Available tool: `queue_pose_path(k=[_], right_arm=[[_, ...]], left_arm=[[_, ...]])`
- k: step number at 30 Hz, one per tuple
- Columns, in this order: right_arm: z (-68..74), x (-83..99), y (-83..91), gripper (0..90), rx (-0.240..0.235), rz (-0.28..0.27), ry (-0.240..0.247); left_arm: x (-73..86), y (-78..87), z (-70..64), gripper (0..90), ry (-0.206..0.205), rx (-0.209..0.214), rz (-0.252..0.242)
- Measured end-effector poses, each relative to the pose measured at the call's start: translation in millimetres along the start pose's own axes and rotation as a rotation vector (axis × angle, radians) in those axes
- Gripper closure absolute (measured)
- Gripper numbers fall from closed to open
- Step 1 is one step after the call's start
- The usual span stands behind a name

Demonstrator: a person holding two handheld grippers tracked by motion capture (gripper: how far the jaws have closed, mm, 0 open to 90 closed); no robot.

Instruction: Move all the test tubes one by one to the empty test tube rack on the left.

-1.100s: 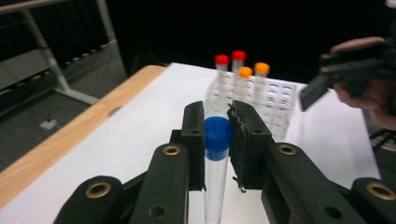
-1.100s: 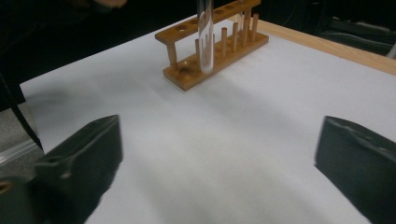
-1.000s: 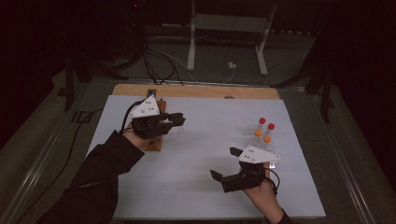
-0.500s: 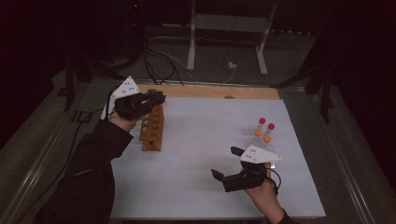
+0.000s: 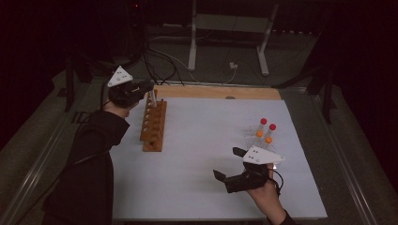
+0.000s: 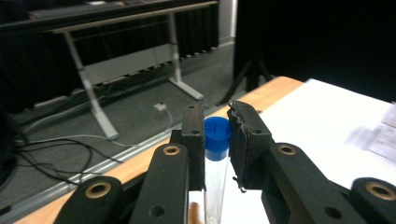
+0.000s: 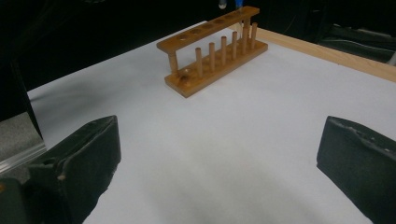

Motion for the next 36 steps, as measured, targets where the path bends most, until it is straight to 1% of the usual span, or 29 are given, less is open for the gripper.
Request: queue_pose_path(k=[2,3,5,6,8,9,11,12,14,16,17,19,20,22,25,26,30,34,36], right_arm=[[-0.1,0.5,0.3,0.0,-0.003,0.0,0.002],[-0.2,0.9,0.4,0.0,-0.004,0.0,-0.001],[-0.5,1.7,0.5,0.0,-0.004,0.003,-0.001],[-0.5,1.8,0.8,0.0,-0.004,0.003,-0.002],[-0.5,1.6,1.3,0.0,-0.005,0.0,-0.002],[-0.6,1.3,1.6,0.0,-0.006,-0.003,0.0],[-0.4,1.2,1.8,0.0,-0.007,-0.005,0.001],[-0.3,1.3,1.8,0.0,-0.007,-0.005,0.002],[-0.3,1.5,2.0,0.0,-0.009,-0.007,0.0],[-0.4,1.9,1.8,0.0,-0.009,-0.004,0.0],[-0.3,1.9,2.0,0.0,-0.012,-0.005,-0.002],[-0.2,1.9,2.2,0.0,-0.011,-0.005,0.002],[-0.1,1.7,2.4,0.0,-0.011,-0.006,0.003],[0.2,1.4,3.2,0.0,-0.013,-0.008,0.002],[0.1,1.4,3.8,0.0,-0.013,-0.009,-0.001],[0.0,1.5,3.8,0.0,-0.013,-0.009,-0.001],[0.4,1.6,3.7,0.0,-0.015,-0.009,-0.001],[0.8,1.8,3.4,0.0,-0.017,-0.008,-0.001],[1.4,1.7,3.6,0.0,-0.02,-0.01,0.001]], left_arm=[[1.3,-3.0,6.0,77.7,0.01,-0.015,-0.001],[2.6,-4.6,9.0,77.8,0.013,-0.031,-0.001],[6.4,-8.5,13.0,77.8,0.022,-0.04,0.006],[8.4,-10.3,15.1,77.8,0.019,-0.058,0.012],[11.3,-14.2,18.0,77.8,0.025,-0.068,0.015],[12.2,-15.6,19.9,77.8,0.02,-0.083,0.016],[13.2,-18.2,23.1,77.8,0.034,-0.09,0.013],[13.9,-19.6,24.6,77.7,0.03,-0.102,0.013],[15.8,-22.8,26.9,77.8,0.039,-0.108,0.015],[18.9,-26.4,29.6,77.7,0.036,-0.127,0.024],[20.3,-28.1,30.7,77.8,0.048,-0.122,0.025],[23.5,-31.1,32.7,77.7,0.046,-0.141,0.029],[25.5,-32.6,32.8,77.7,0.055,-0.134,0.031],[29.5,-34.7,32.5,77.7,0.061,-0.134,0.031],[37.8,-38.8,32.1,77.7,0.069,-0.133,0.043],[40.4,-40.3,31.9,77.7,0.078,-0.13,0.043],[51.6,-47.1,29.2,77.7,0.076,-0.127,0.063],[61.4,-51.9,28.5,77.7,0.09,-0.124,0.078],[66.0,-54.3,27.9,77.7,0.087,-0.127,0.086]])
Point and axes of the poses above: each handheld gripper's, and its own axes: y roughly backward along the jaws, x roughly out of its underside, z roughly to its left, the point moved 10 cm from there along -y, roughly forward along the jaws, and after that the axes turned 9 degrees about z, right-handed, at the moved point
